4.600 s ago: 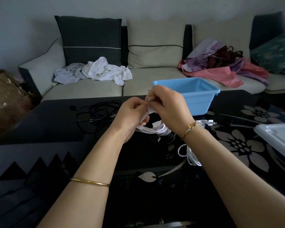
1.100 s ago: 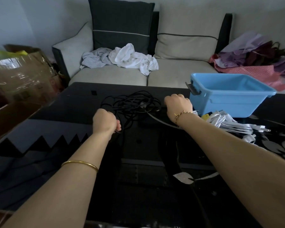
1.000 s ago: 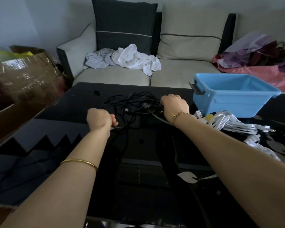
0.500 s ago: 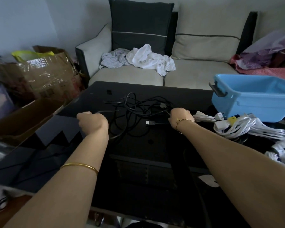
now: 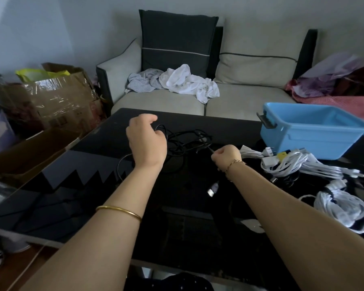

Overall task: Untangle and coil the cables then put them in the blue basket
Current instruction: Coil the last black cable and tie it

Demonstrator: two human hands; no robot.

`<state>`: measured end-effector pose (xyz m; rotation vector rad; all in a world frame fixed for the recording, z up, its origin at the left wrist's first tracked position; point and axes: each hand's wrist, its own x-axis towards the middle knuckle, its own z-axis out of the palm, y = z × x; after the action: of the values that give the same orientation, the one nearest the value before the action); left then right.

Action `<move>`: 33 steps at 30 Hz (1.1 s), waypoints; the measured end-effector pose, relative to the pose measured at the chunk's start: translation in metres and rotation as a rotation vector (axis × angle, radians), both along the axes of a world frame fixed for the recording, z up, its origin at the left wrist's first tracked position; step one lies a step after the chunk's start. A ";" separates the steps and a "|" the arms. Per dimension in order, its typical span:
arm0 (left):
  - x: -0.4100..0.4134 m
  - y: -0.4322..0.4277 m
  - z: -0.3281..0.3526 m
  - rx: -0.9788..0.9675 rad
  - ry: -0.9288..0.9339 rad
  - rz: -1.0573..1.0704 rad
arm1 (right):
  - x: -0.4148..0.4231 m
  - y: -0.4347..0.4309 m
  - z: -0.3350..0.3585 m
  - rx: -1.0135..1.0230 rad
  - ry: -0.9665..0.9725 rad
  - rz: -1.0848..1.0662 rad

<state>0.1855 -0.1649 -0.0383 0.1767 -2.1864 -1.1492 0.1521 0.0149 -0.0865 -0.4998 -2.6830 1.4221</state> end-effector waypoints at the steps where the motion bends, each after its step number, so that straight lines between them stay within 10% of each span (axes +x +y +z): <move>1: 0.002 0.005 0.002 -0.020 0.001 -0.058 | 0.005 0.004 0.003 -0.085 0.045 -0.010; 13: 0.023 0.038 0.022 -0.247 -0.112 -0.346 | 0.048 0.019 0.059 -0.428 0.427 0.127; 22: 0.024 0.053 0.025 -0.150 -0.187 -0.440 | 0.058 0.028 0.070 -0.962 0.342 0.206; 33: 0.022 0.053 0.030 0.386 -0.256 -0.564 | 0.044 0.042 0.058 -0.170 0.546 -0.058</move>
<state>0.2070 -0.1119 -0.0088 -0.1528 -2.2797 -1.9555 0.1958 0.0569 -0.0283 -0.1597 -2.1174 1.5096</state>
